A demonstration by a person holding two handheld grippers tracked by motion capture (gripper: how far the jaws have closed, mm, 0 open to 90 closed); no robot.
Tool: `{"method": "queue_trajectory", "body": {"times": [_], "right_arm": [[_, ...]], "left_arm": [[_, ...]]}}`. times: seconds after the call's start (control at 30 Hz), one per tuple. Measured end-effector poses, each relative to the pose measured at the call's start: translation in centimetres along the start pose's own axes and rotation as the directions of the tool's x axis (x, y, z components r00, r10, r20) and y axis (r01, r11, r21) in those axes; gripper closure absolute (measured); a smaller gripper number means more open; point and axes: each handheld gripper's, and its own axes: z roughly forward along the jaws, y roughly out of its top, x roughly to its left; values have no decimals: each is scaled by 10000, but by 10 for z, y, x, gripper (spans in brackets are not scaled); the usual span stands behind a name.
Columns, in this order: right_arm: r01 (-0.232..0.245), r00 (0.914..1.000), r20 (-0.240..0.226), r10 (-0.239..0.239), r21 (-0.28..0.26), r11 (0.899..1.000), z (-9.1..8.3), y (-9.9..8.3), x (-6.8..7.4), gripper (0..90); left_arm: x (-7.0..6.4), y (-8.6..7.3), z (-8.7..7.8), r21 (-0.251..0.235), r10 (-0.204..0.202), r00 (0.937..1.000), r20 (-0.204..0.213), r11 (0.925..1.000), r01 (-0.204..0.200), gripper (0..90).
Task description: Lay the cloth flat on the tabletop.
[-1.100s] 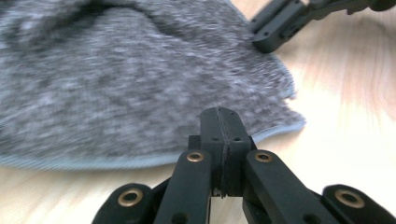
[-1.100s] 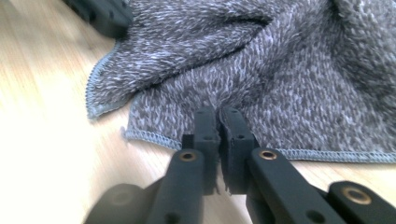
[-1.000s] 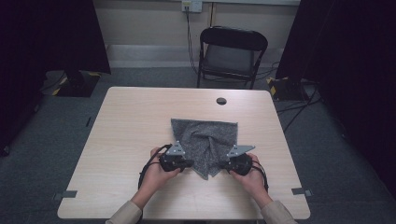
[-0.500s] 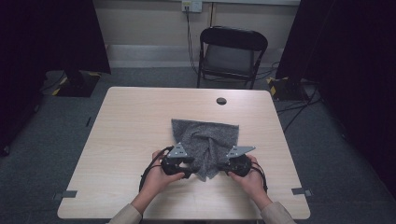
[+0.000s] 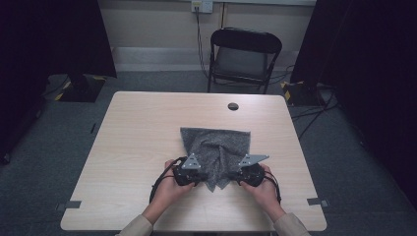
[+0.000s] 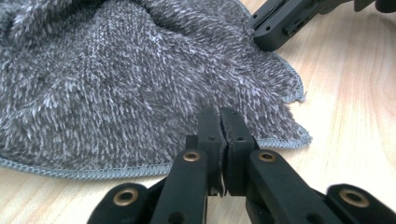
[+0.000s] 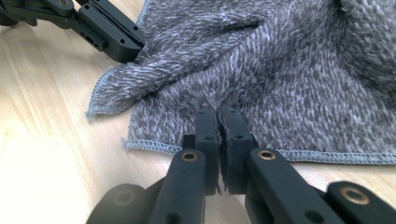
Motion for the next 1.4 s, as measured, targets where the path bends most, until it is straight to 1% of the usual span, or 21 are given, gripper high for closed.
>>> {"method": "queue_trajectory", "body": {"times": [0.07, 0.1, 0.13, 0.17, 0.3, 0.37, 0.53, 0.73, 0.9, 0.93, 0.97, 1.0, 1.03, 1.07, 1.13, 1.17, 1.2, 1.3, 1.33, 1.37, 1.4], "right_arm": [[-22, 10000, 47, 22, -25, 10000, -3, 0, -2, 879], [-22, 10000, 47, 22, -25, 10000, -3, 0, -2, 879], [-113, 9999, 44, 113, -103, 9999, -6, 0, -4, 880], [-113, 9999, 44, 113, -103, 9999, -6, 0, -4, 880], [-282, 9996, -90, 279, -317, 9991, -19, 0, -14, 878], [-305, 9995, -43, 304, -338, 9990, -25, -1, -18, 878], [-586, 9981, -220, 578, -359, 9976, -38, -9, -28, 878], [-725, 9970, -311, 713, -393, 9966, -52, -18, -38, 876], [-871, 9959, -272, 861, -390, 9954, -60, -22, -45, 866], [-947, 9954, -156, 941, -420, 9946, -63, -24, -47, 837], [-940, 9955, -127, 936, -405, 9947, -64, -24, -47, 813], [-886, 9961, -19, 886, -376, 9954, -64, -25, -47, 770], [-813, 9967, 23, 815, -322, 9962, -64, -24, -46, 746], [-637, 9980, 22, 638, -277, 9976, -64, -23, -44, 734], [-584, 9983, 66, 586, -250, 9980, -64, -22, -42, 710], [-581, 9983, 9, 581, -275, 9979, -63, -22, -41, 684], [-600, 9982, 5, 601, -350, 9976, -61, -20, -39, 646], [-676, 9977, -109, 671, -528, 9963, -60, -18, -38, 625], [-768, 9970, 52, 772, -570, 9954, -60, -17, -38, 594], [-684, 9973, 201, 701, -758, 9948, -61, -15, -37, 598], [-684, 9973, 201, 701, -758, 9948, -61, -15, -37, 598]], "left_arm": [[4, 1, -5, -202, -225, 9997, 139, 9995, 228, 885], [4, 1, -5, -202, -225, 9997, 139, 9995, 228, 885], [8, 2, -11, -396, -359, 9993, 102, 9986, 363, 885], [8, 2, -11, -396, -359, 9993, 102, 9986, 363, 885], [22, 2, -31, -773, -623, 9980, -136, 9951, 611, 885], [29, 0, -38, -804, -729, 9969, -304, 9943, 703, 885], [43, -12, -55, -767, -1085, 9930, -467, 9915, 1047, 885], [58, -23, -77, -1114, -1530, 9861, -644, 9831, 1452, 883], [64, -30, -88, -1065, -1589, 9840, -802, 9829, 1501, 879], [64, -33, -89, -1009, -1584, 9840, -817, 9835, 1500, 875], [64, -33, -89, -1009, -1584, 9840, -817, 9835, 1500, 863], [62, -37, -88, -1100, -1766, 9801, -905, 9799, 1664, 801], [62, -37, -88, -1100, -1766, 9801, -905, 9799, 1664, 702], [59, -40, -87, -1226, -1733, 9806, -916, 9792, 1616, 676], [58, -41, -86, -1293, -1798, 9795, -910, 9774, 1674, 650], [57, -41, -85, -1380, -1852, 9784, -916, 9754, 1717, 584], [55, -40, -85, -1600, -1716, 9795, -1051, 9751, 1536, 494], [54, -37, -85, -1682, -1621, 9805, -1114, 9755, 1422, 449], [53, -36, -84, -1661, -1452, 9828, -1140, 9781, 1253, 433], [48, -34, -83, -1569, -1345, 9852, -1058, 9807, 1171, 422], [48, -34, -83, -1569, -1345, 9852, -1058, 9807, 1171, 422]]}}
